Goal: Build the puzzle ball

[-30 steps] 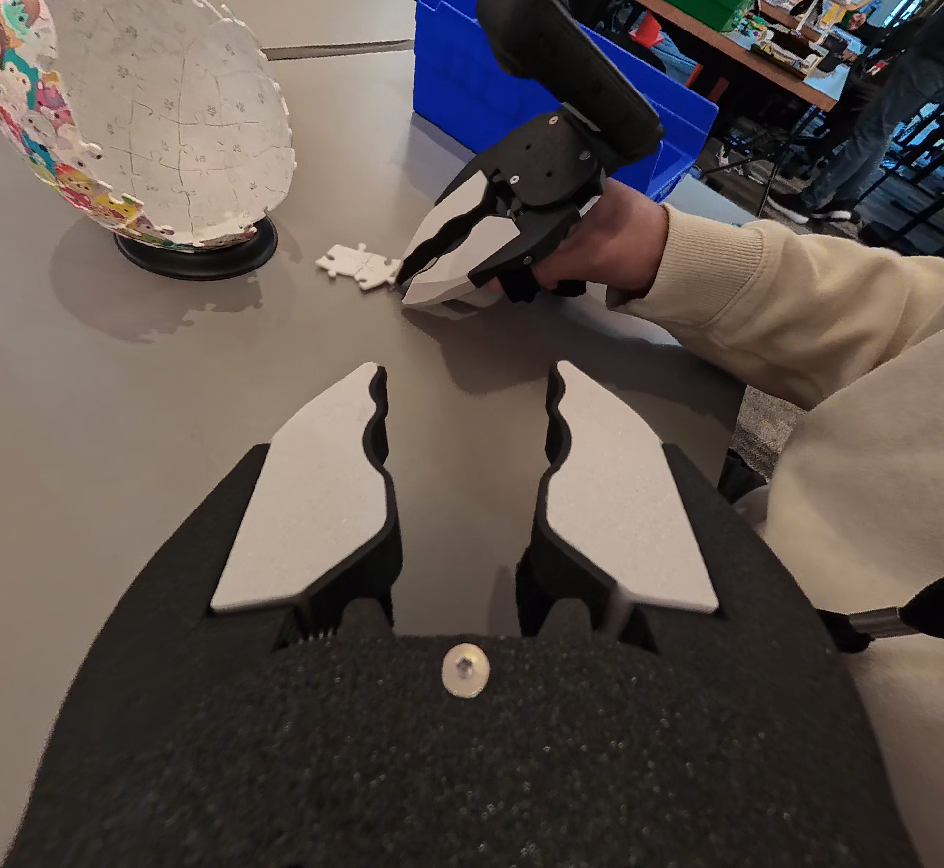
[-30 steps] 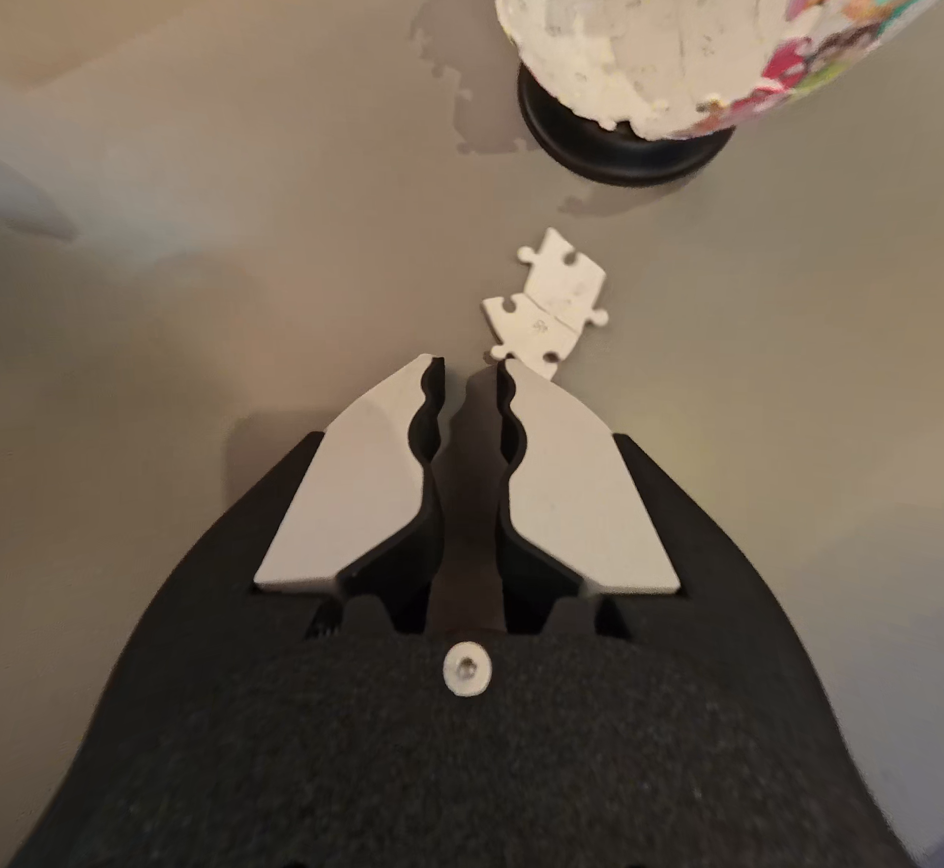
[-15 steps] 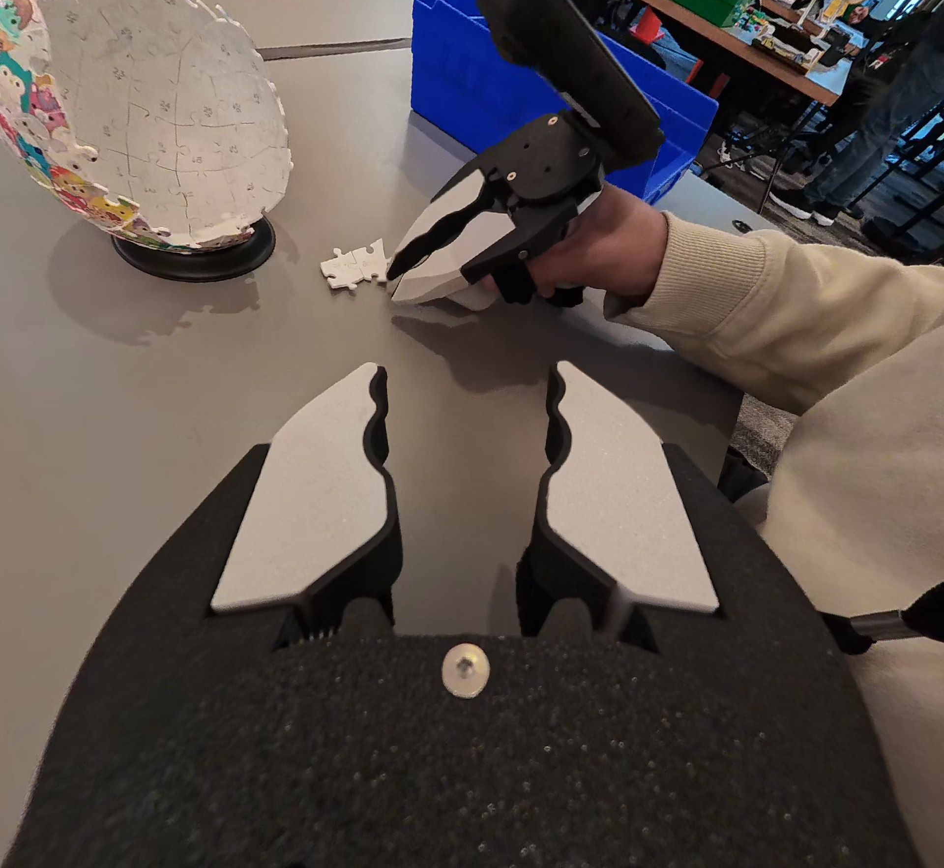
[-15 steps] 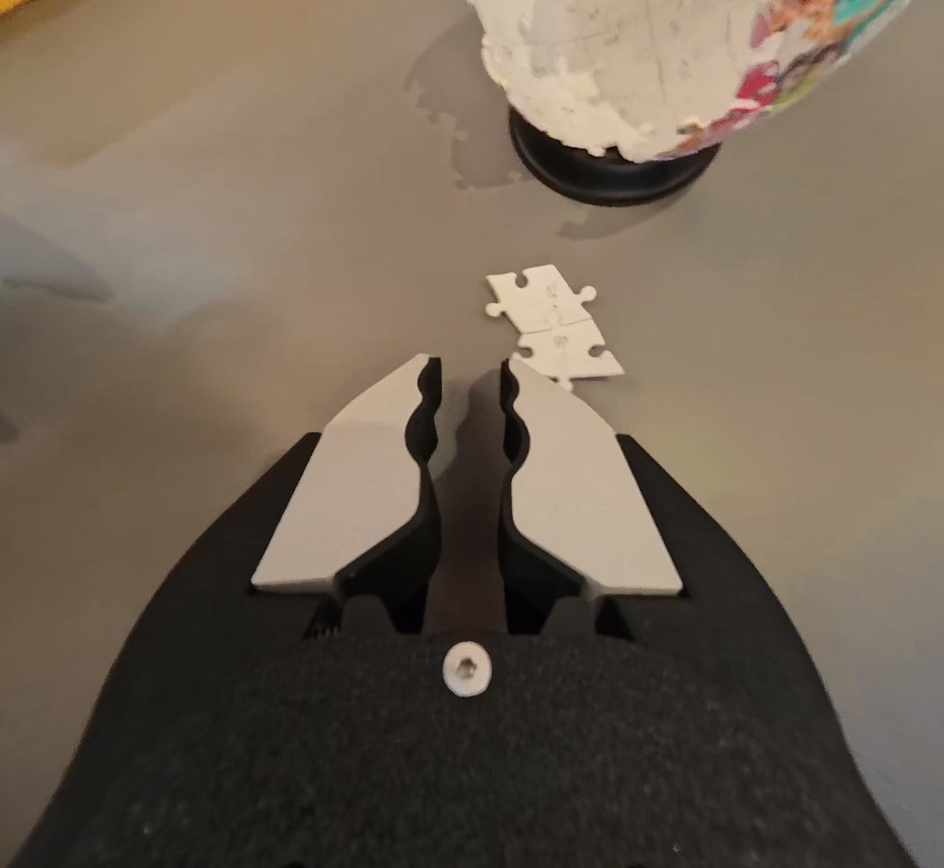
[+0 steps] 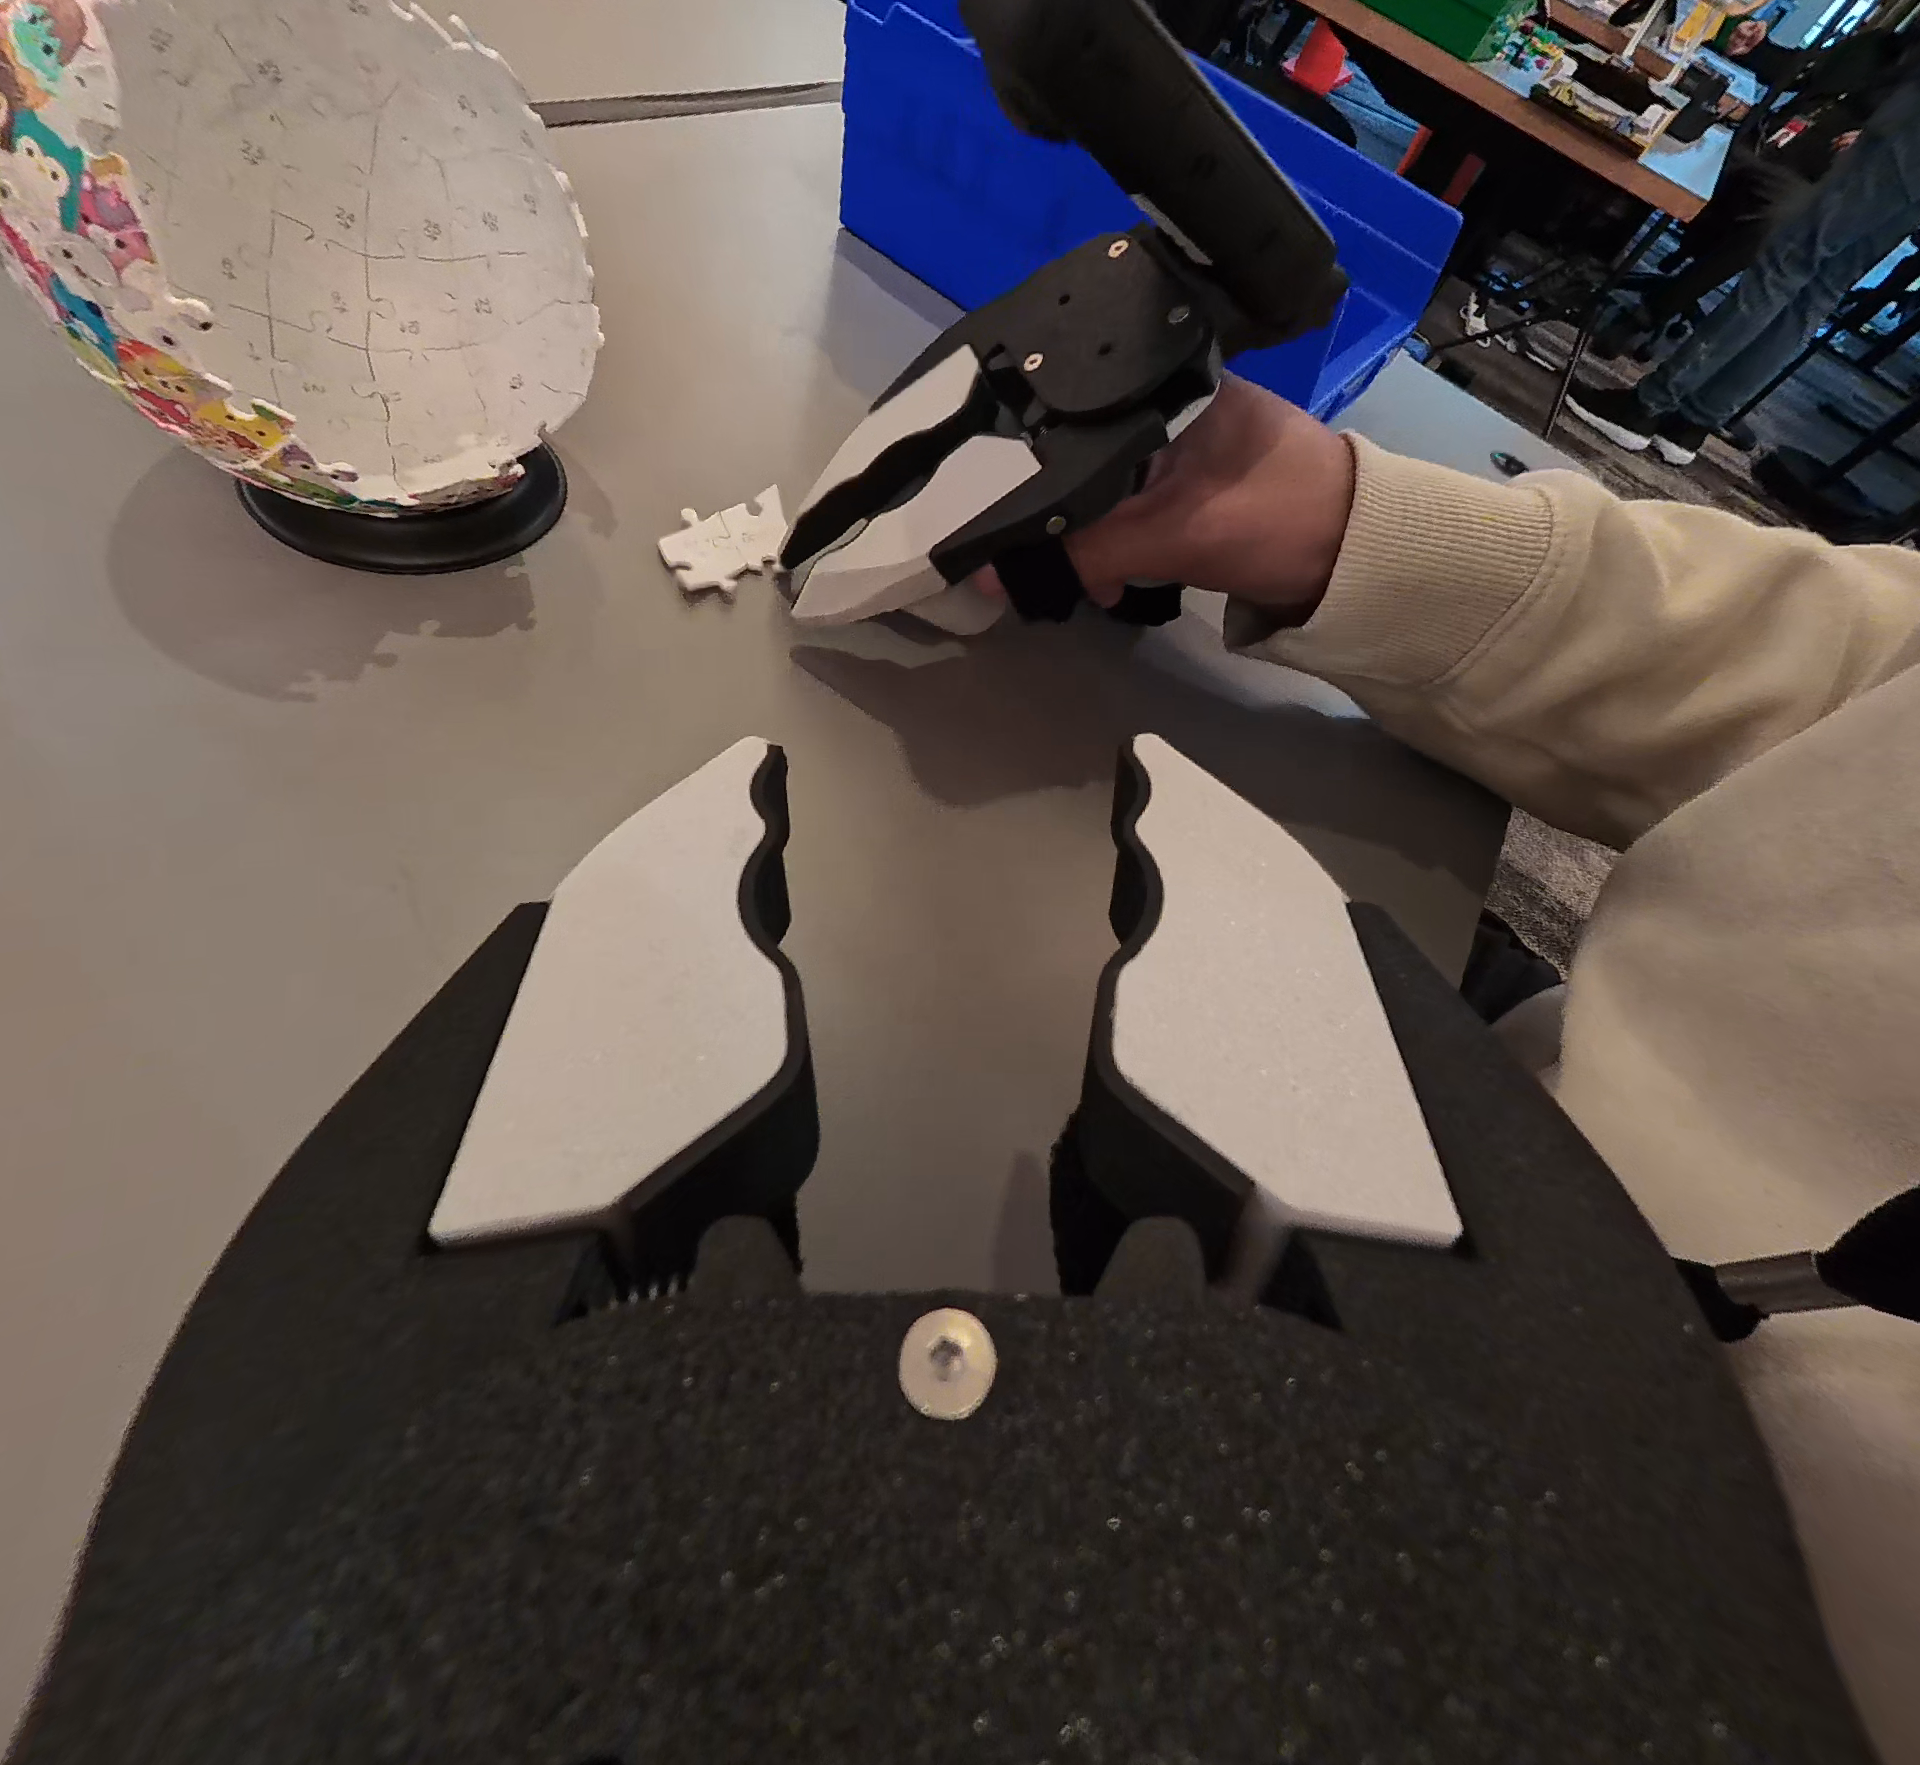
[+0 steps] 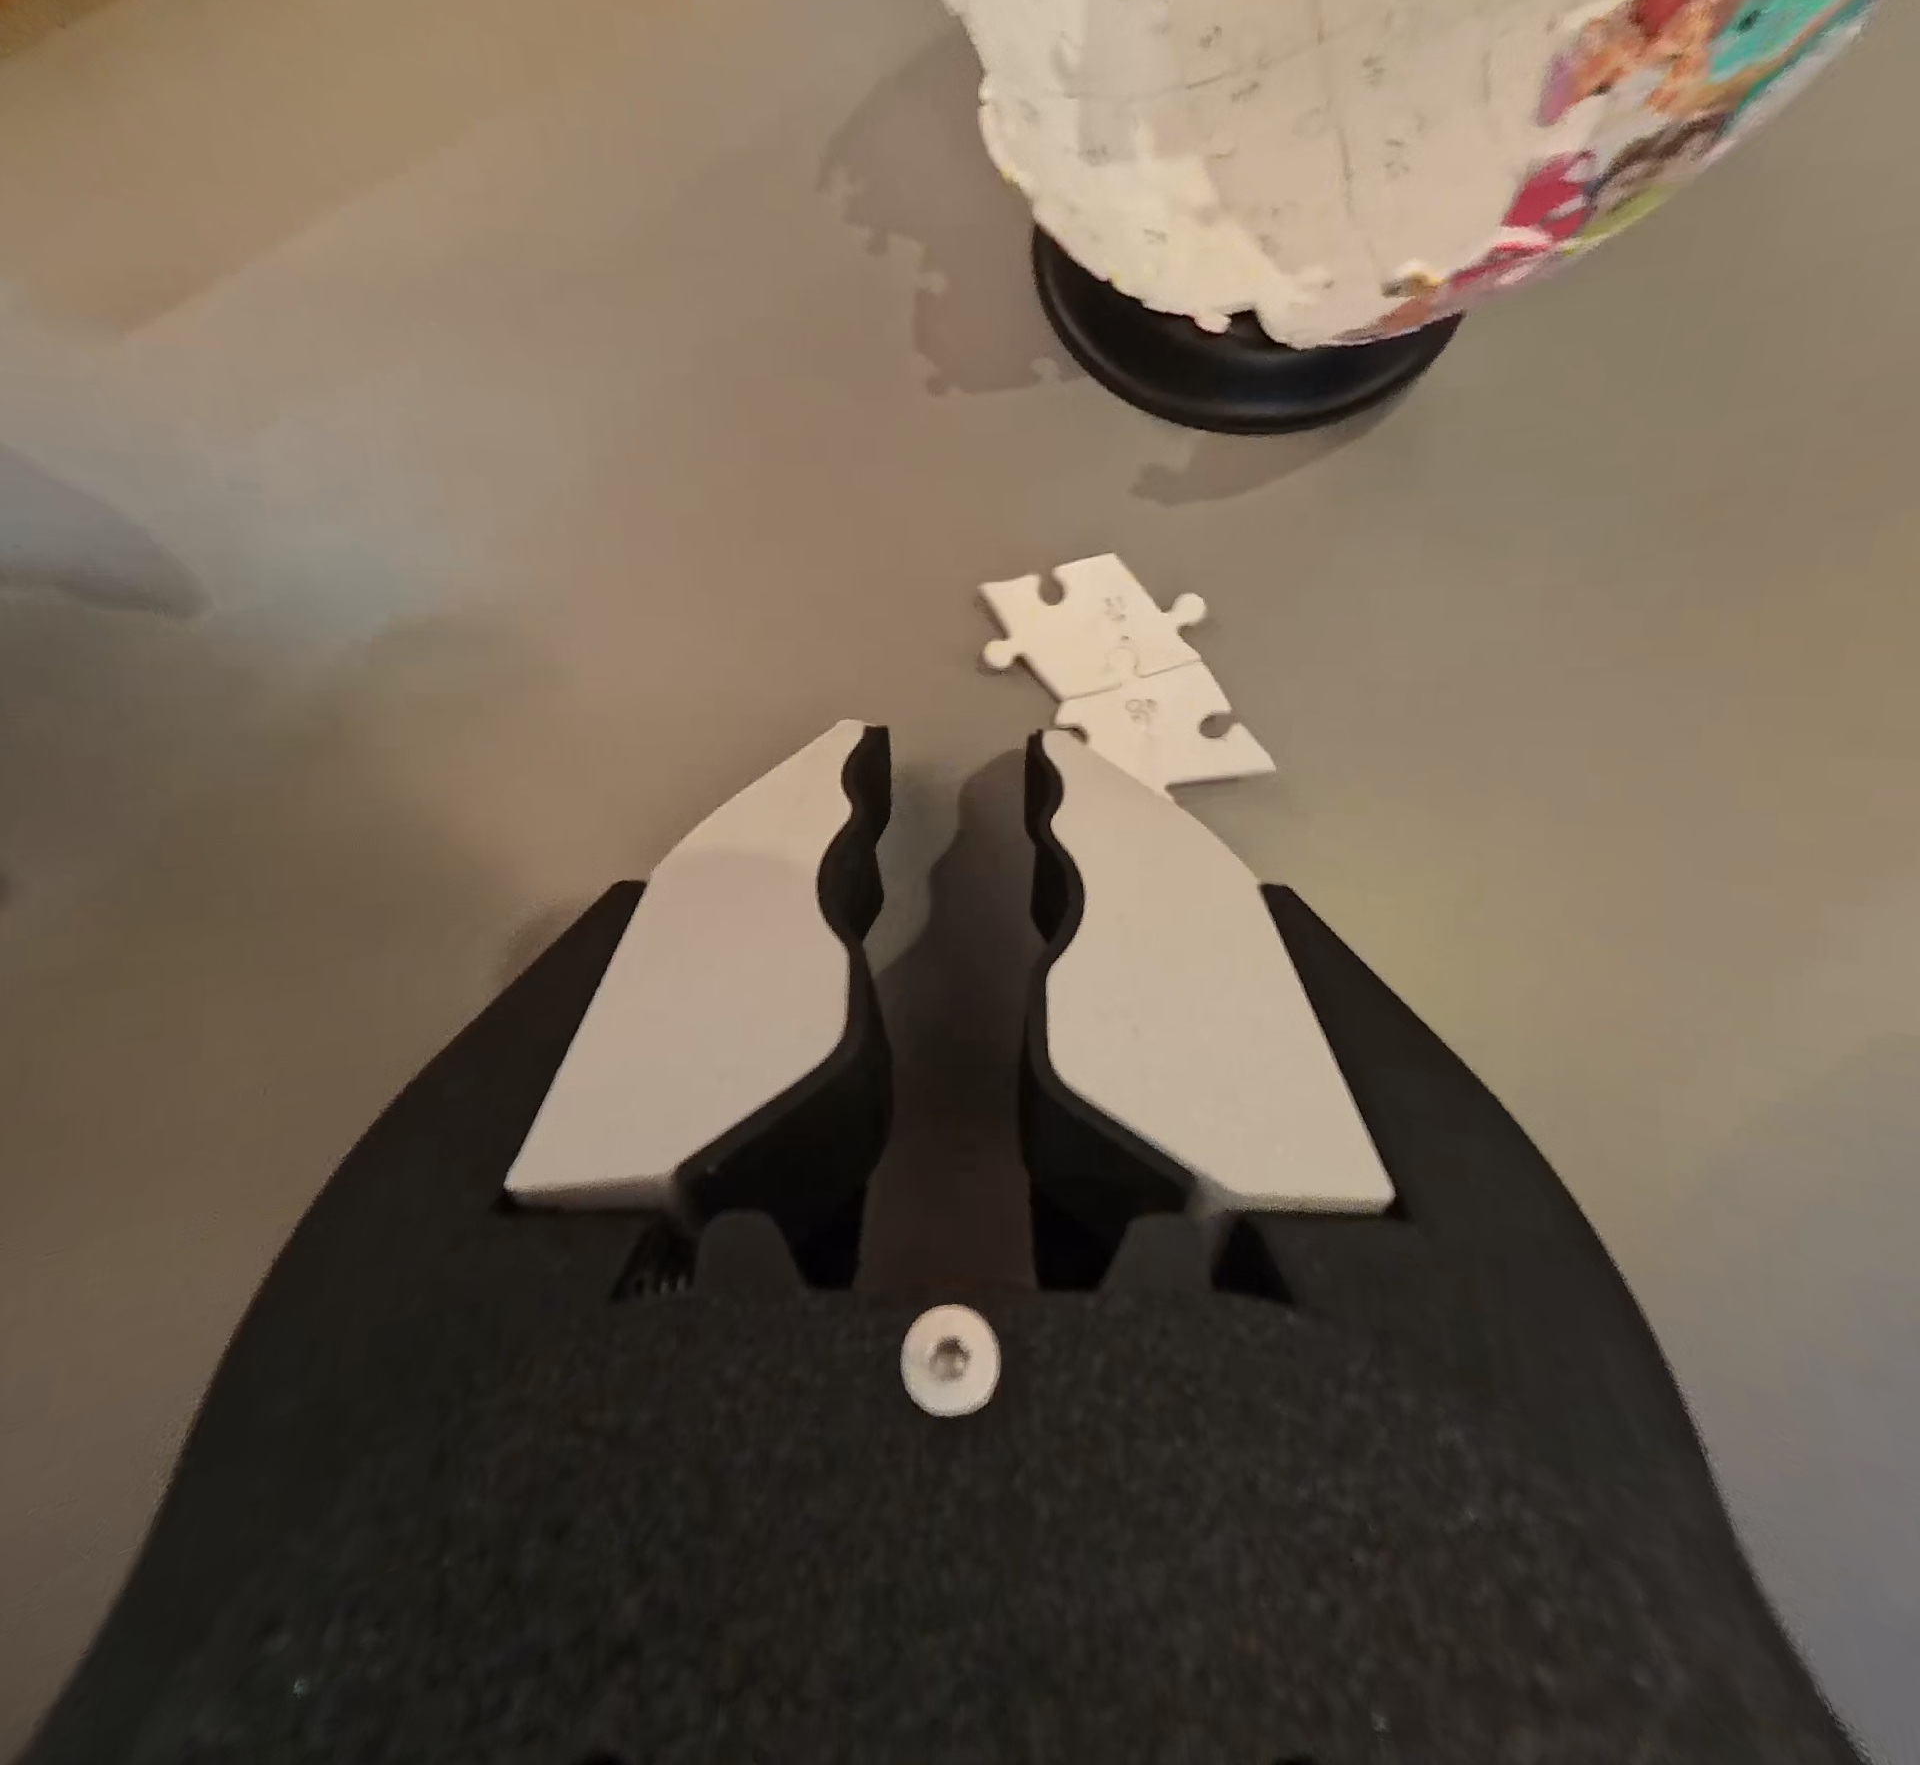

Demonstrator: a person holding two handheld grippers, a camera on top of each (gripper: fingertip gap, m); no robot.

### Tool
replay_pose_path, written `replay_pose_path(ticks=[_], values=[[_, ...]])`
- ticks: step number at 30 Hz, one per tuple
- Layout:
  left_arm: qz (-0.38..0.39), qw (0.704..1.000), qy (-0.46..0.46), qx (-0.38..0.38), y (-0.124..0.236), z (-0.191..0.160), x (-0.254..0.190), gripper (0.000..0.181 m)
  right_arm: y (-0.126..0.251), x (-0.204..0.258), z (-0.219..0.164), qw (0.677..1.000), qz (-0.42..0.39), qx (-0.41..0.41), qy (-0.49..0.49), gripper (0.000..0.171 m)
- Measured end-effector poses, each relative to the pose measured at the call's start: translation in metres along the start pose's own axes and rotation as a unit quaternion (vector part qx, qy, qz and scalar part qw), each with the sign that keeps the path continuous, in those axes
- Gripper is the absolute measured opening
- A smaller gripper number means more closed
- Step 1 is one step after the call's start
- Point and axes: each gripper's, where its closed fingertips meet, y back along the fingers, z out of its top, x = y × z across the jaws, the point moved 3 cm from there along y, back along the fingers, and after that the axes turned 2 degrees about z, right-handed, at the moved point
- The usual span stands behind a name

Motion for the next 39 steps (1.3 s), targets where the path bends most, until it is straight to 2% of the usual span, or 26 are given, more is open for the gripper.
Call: replay_pose_path(ticks=[6, 11, 18, 39], values=[[-0.003, 1.000, 0.004, -0.002, 0.000, 0.000, 0.000, 0.060, 0.011, -0.007, -0.001, 1.000, -0.014, 0.004, 0.002, 0.024], [-0.003, 1.000, 0.001, 0.001, -0.001, 0.000, -0.001, 0.060, -0.003, 0.009, 0.002, 1.000, 0.018, 0.005, -0.007, 0.022], [-0.004, 1.000, 0.006, -0.003, 0.001, 0.001, 0.000, 0.060, 0.006, -0.008, -0.006, 1.000, -0.011, 0.014, -0.018, 0.023], [0.001, 1.000, -0.002, -0.001, 0.001, 0.001, 0.000, 0.060, -0.001, -0.017, -0.005, 0.998, -0.005, 0.013, 0.056, 0.008]])
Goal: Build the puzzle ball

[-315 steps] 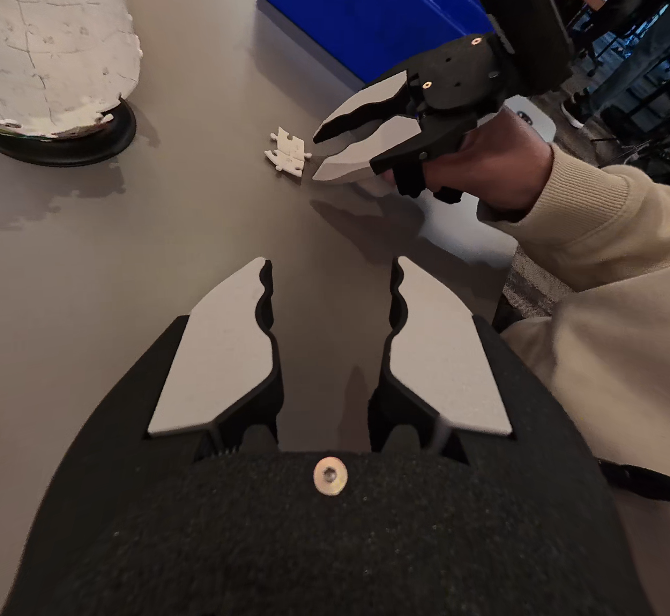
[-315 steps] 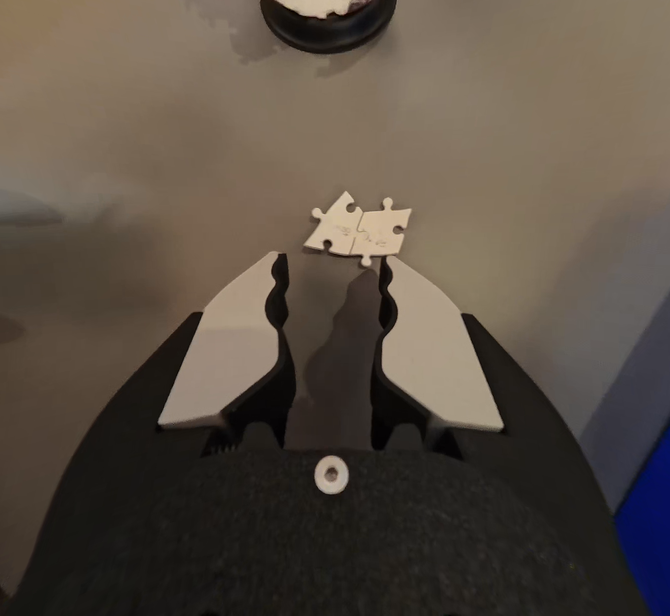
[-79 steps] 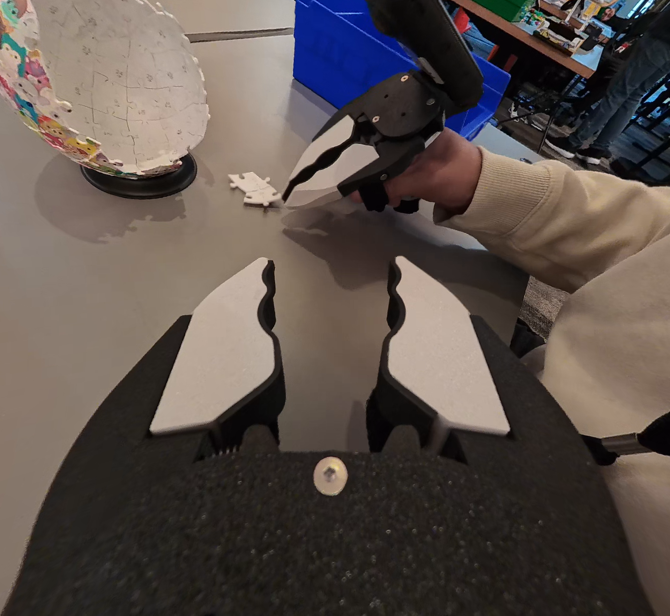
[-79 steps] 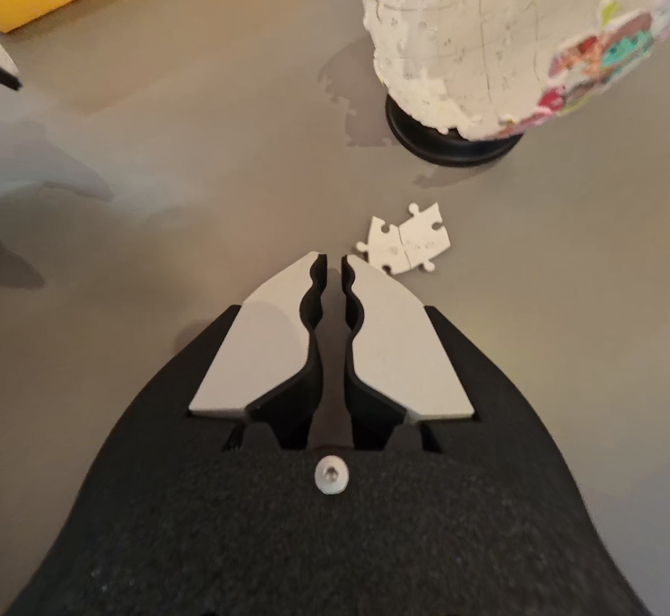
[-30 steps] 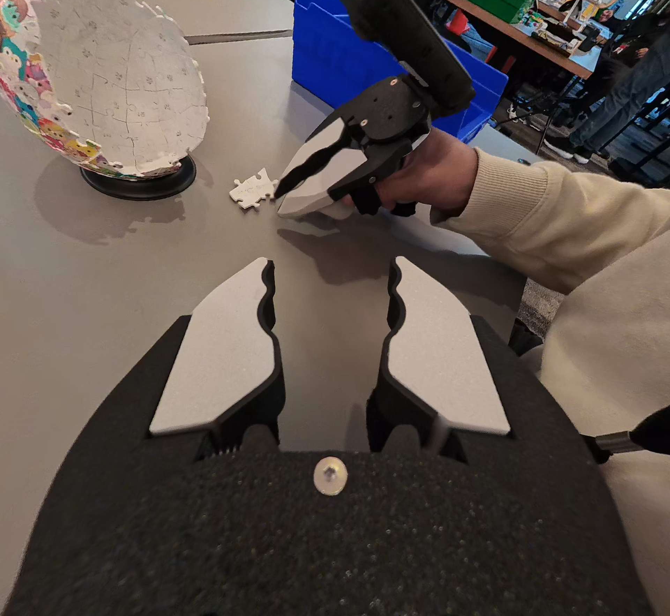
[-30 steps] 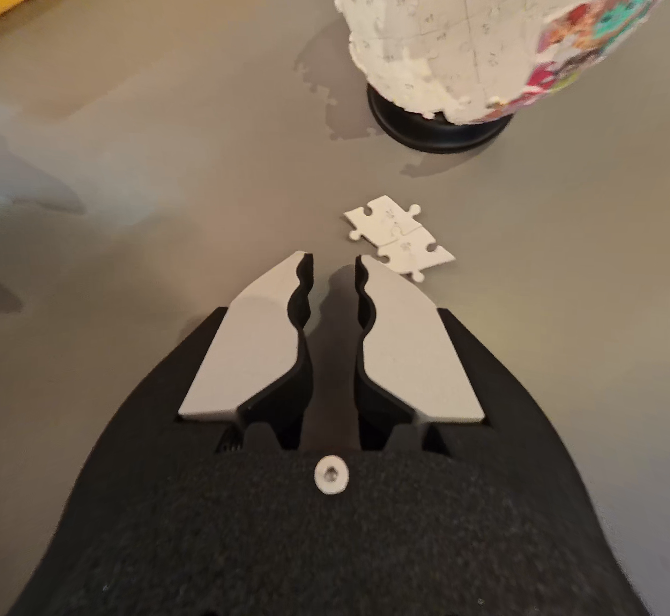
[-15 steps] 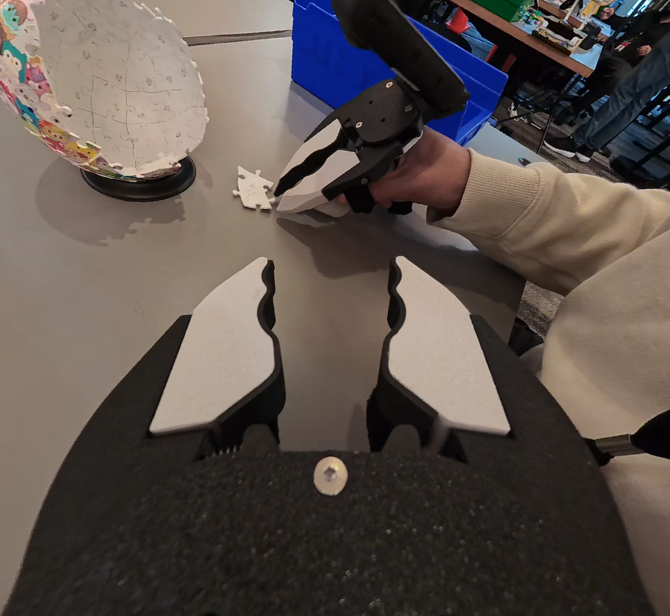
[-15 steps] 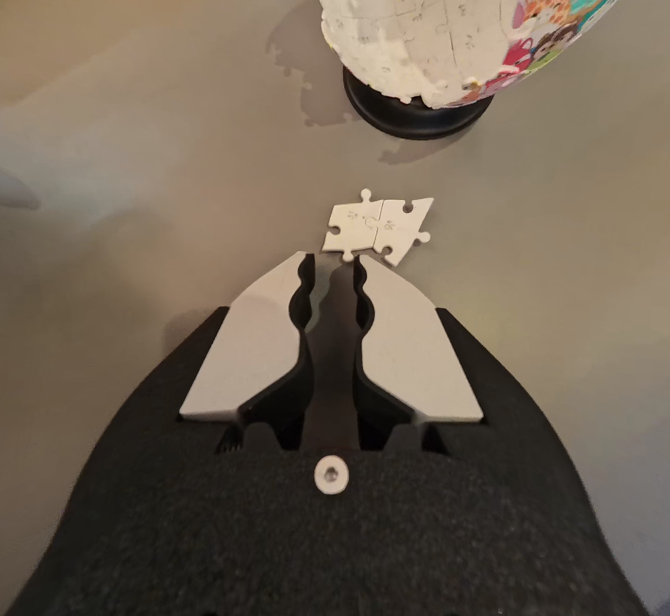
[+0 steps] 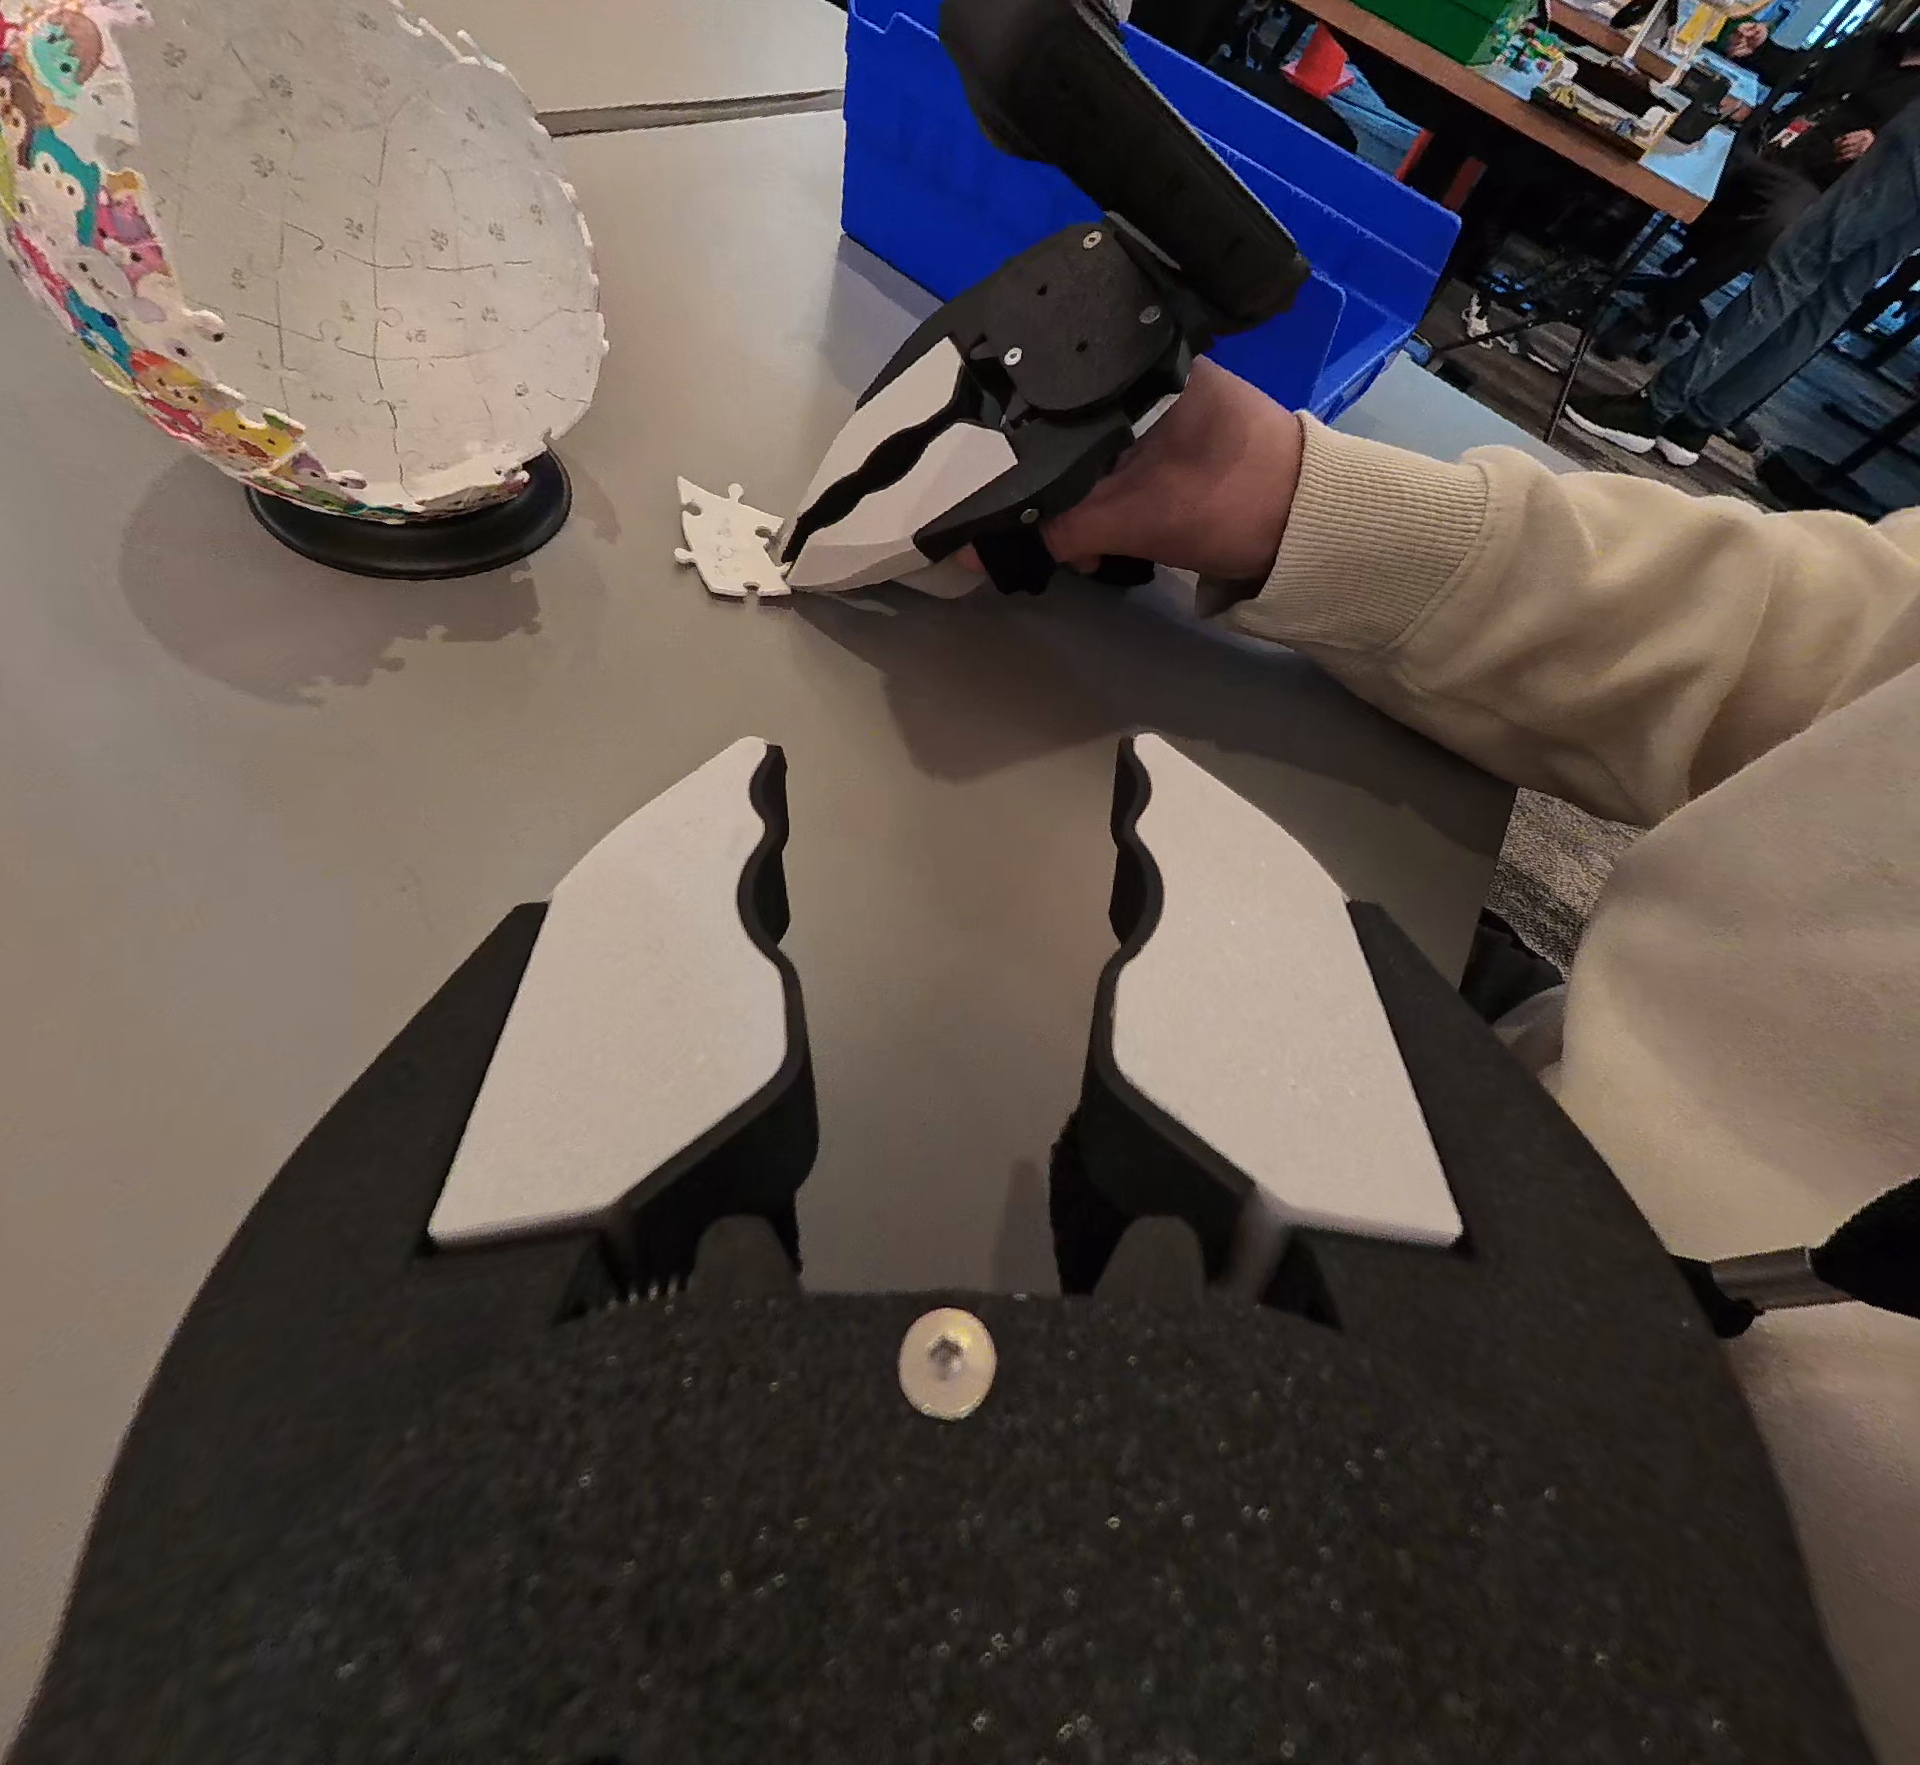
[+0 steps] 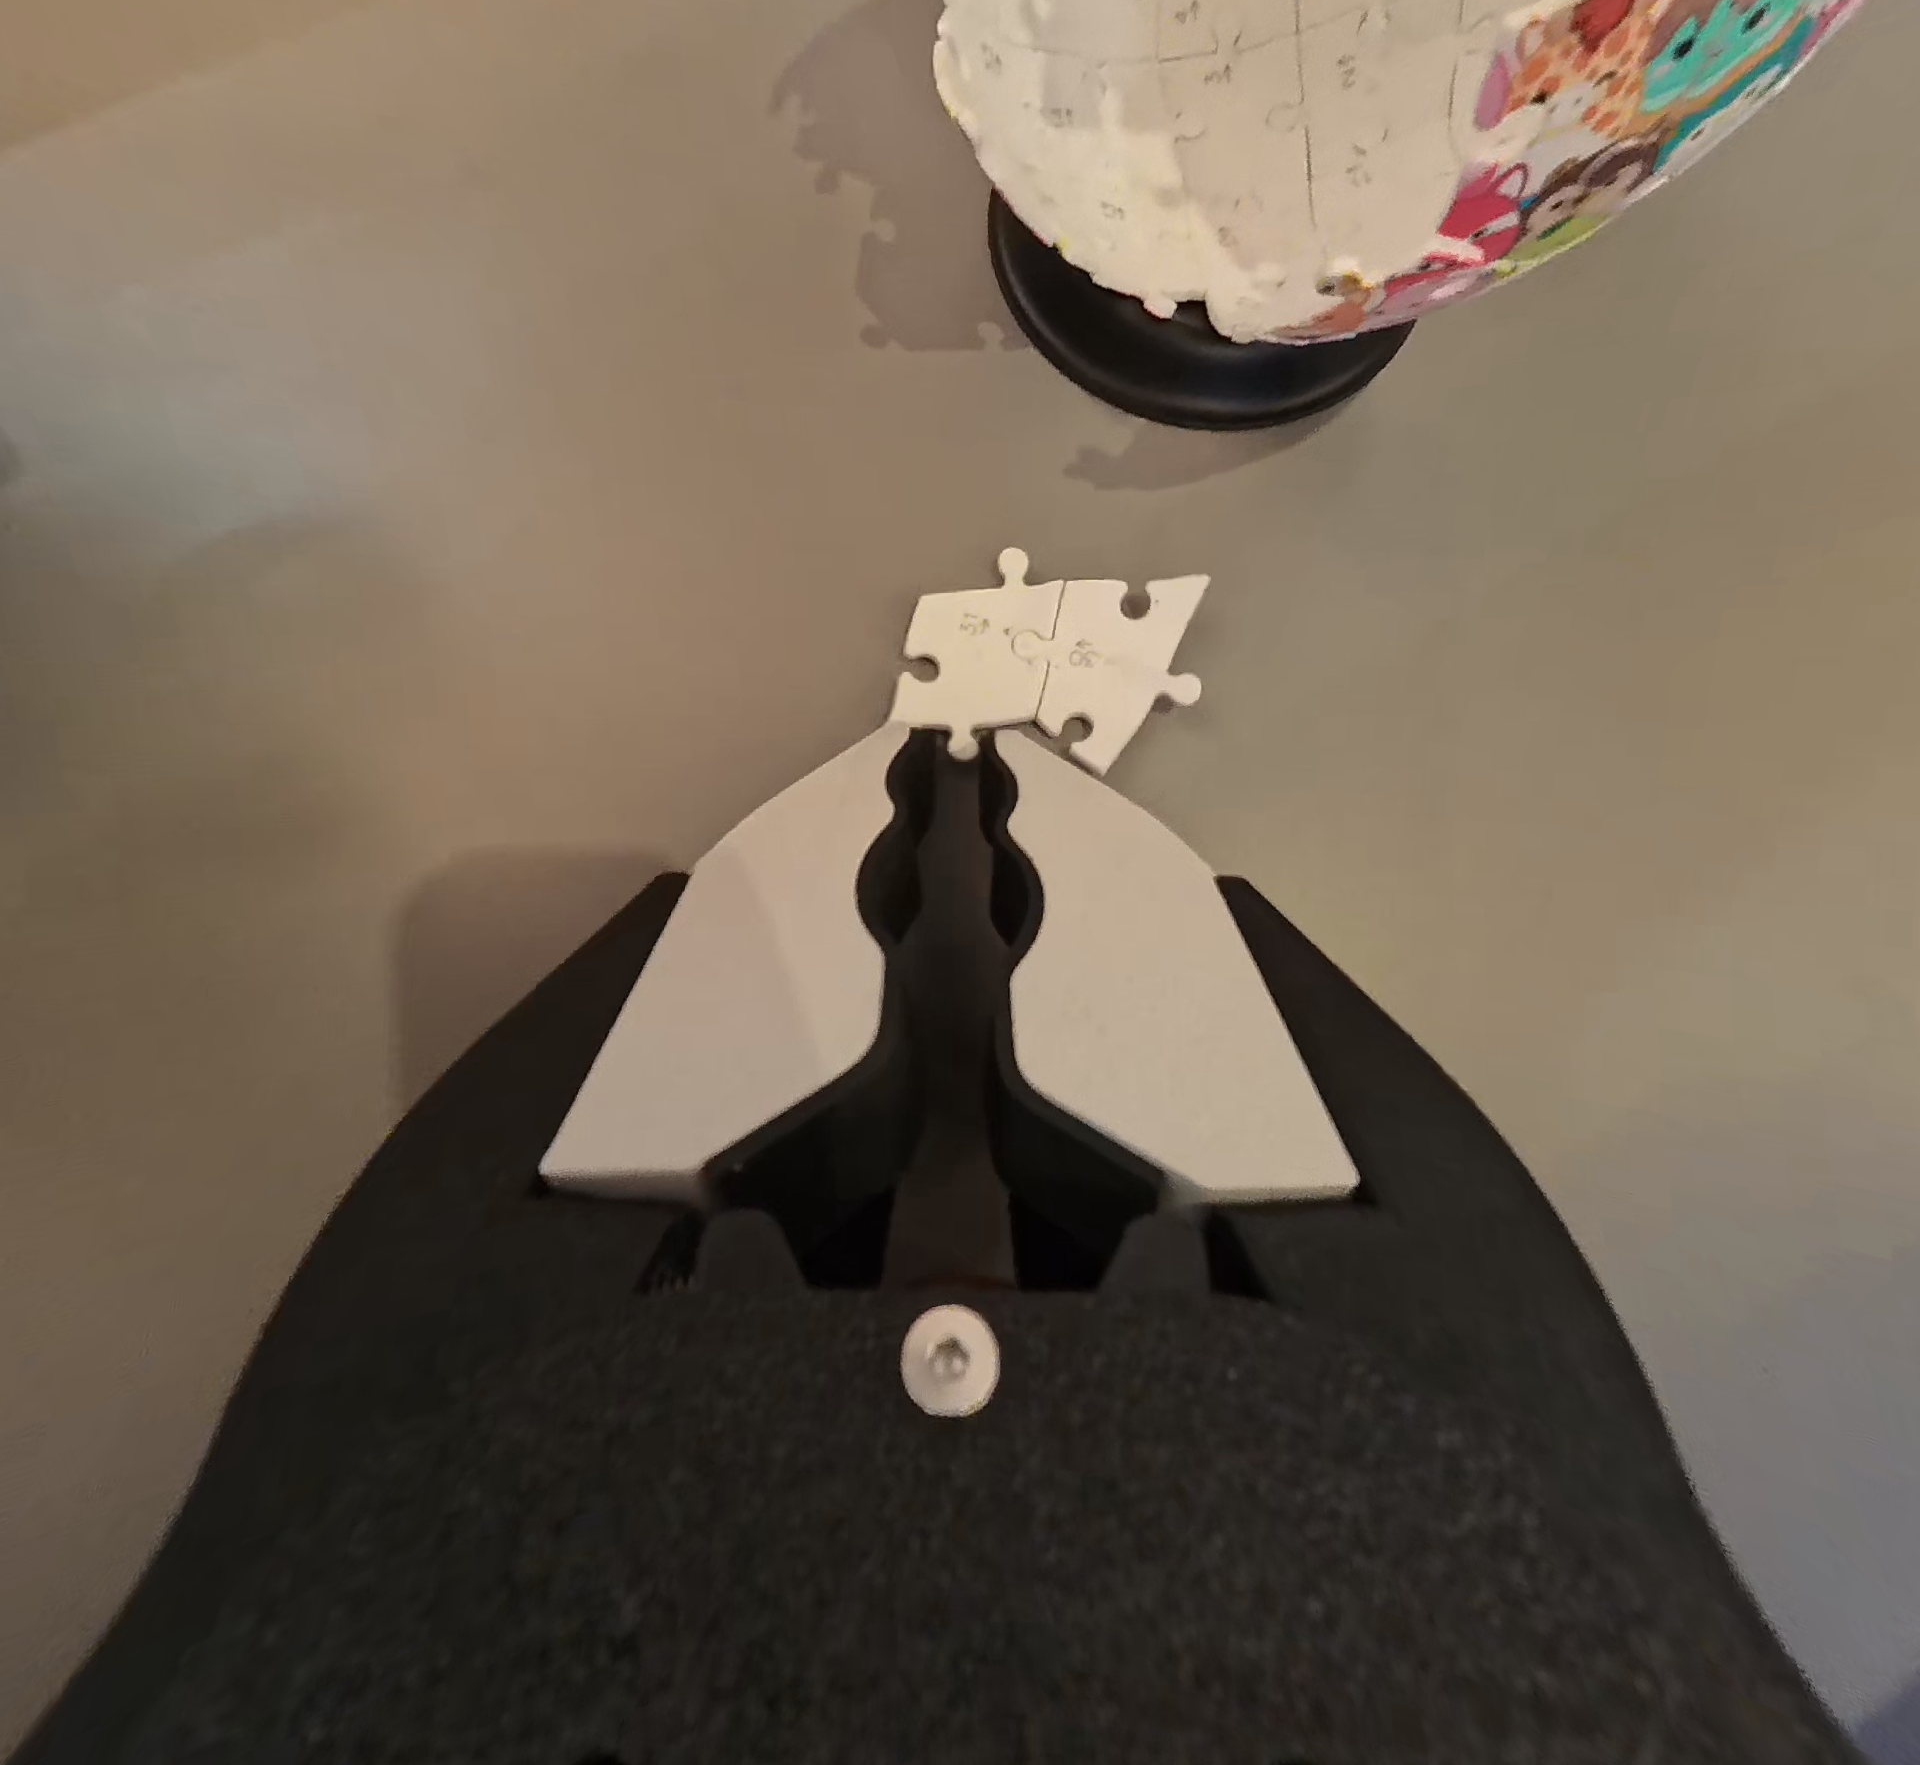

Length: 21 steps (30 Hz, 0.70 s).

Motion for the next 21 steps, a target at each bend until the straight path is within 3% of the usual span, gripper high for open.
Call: replay_pose_path(ticks=[11, 21], values=[[0.000, 1.000, 0.002, -0.003, 0.001, 0.001, 0.000, 0.060, 0.002, 0.004, 0.009, 1.000, 0.025, 0.003, 0.002, 0.005], [-0.006, 1.000, 0.005, -0.005, 0.001, 0.001, -0.002, 0.060, 0.021, 0.017, 0.043, 0.990, 0.138, 0.023, 0.016, 0.005]])
